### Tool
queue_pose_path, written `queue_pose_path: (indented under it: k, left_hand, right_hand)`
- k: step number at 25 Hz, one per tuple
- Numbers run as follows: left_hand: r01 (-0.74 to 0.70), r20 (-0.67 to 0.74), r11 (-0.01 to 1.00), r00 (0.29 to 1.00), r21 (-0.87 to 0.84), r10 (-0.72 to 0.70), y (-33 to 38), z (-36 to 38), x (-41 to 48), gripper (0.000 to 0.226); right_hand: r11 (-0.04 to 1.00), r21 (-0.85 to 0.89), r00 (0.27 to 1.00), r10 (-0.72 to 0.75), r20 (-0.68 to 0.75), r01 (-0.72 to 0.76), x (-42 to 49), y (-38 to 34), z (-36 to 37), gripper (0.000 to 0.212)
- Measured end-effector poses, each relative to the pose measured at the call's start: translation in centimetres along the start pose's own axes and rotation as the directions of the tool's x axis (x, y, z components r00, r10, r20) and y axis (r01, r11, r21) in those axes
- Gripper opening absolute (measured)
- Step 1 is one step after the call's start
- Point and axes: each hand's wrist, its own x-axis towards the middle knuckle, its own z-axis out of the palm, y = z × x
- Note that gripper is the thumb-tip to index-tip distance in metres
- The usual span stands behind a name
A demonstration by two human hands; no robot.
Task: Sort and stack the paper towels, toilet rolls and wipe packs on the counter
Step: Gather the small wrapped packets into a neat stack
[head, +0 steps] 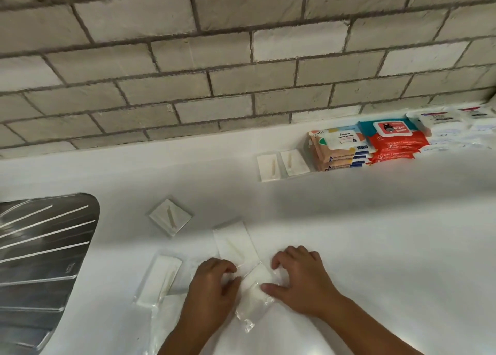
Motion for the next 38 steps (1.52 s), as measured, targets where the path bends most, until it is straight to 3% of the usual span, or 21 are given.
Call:
queue_pose_path:
  k: [2, 4, 10, 14, 18, 20, 24, 28, 33, 36, 38]
  left_hand:
    - [-0.029, -0.040, 0.996, 0.999, 0.084, 0.033, -0.5, 0.4, -1.1, 0.027]
    - [0.002, -0.060, 0.987, 0.998, 0.163, 0.007, -0.6, 0.7, -1.5, 0.045]
    - [0.191, 0.002, 0.941, 0.980, 0.279, -0.199, -0.3, 0.2, -1.2, 0.062]
    - [0.357, -0.045, 0.885, 0.932, 0.298, -0.360, -0.6, -0.8, -1.1, 0.082]
    - [0.522, -0.158, 0.803, 0.853, 0.287, -0.498, -1.0, -1.9, -0.8, 0.102]
    - [0.572, -0.182, 0.738, 0.818, 0.358, -0.546, -0.9, -2.4, -0.5, 0.100]
    - [0.569, -0.060, 0.725, 0.801, 0.389, -0.596, -0.2, -3.1, 0.0, 0.089]
    - [0.568, 0.016, 0.796, 0.812, 0.208, -0.583, 0.1, -3.7, 0.0, 0.078]
    - [0.570, -0.007, 0.819, 0.821, -0.063, -0.571, 0.1, -3.6, 0.1, 0.096]
    - [0.577, -0.007, 0.813, 0.815, -0.075, -0.579, -0.1, -3.9, 0.4, 0.059]
    - [0.567, -0.007, 0.822, 0.823, -0.048, -0.568, -0.3, -4.1, 0.4, 0.054]
  right_hand:
    - [0.998, -0.056, 0.997, 0.027, 0.069, -0.023, -1.0, -0.7, -0.1, 0.079]
    - [0.997, -0.063, 0.996, 0.051, 0.072, -0.046, -1.8, -1.4, 0.5, 0.080]
    - [0.994, 0.028, 0.989, 0.102, 0.107, -0.105, -1.4, -1.3, 0.3, 0.054]
    - [0.993, 0.055, 0.992, 0.104, 0.065, -0.107, -1.1, -1.1, 0.4, 0.039]
    - [0.996, 0.011, 0.993, 0.084, 0.081, -0.086, -1.2, -1.7, -0.2, 0.073]
    - [0.994, -0.076, 0.983, 0.084, 0.164, -0.072, -0.8, -2.1, -0.9, 0.083]
    - [0.993, -0.048, 0.963, 0.113, 0.244, -0.104, 0.7, -2.5, -1.6, 0.074]
    - [0.990, 0.018, 0.972, 0.135, 0.194, -0.141, 1.2, -1.6, -1.8, 0.061]
    - [0.979, 0.131, 0.978, 0.136, 0.157, -0.158, 0.6, -0.4, -1.7, 0.060]
    - [0.952, 0.222, 0.973, 0.185, 0.139, -0.213, 0.5, -0.1, -2.2, 0.058]
    - [0.916, 0.307, 0.963, 0.215, 0.164, -0.257, 0.6, 0.2, -2.7, 0.058]
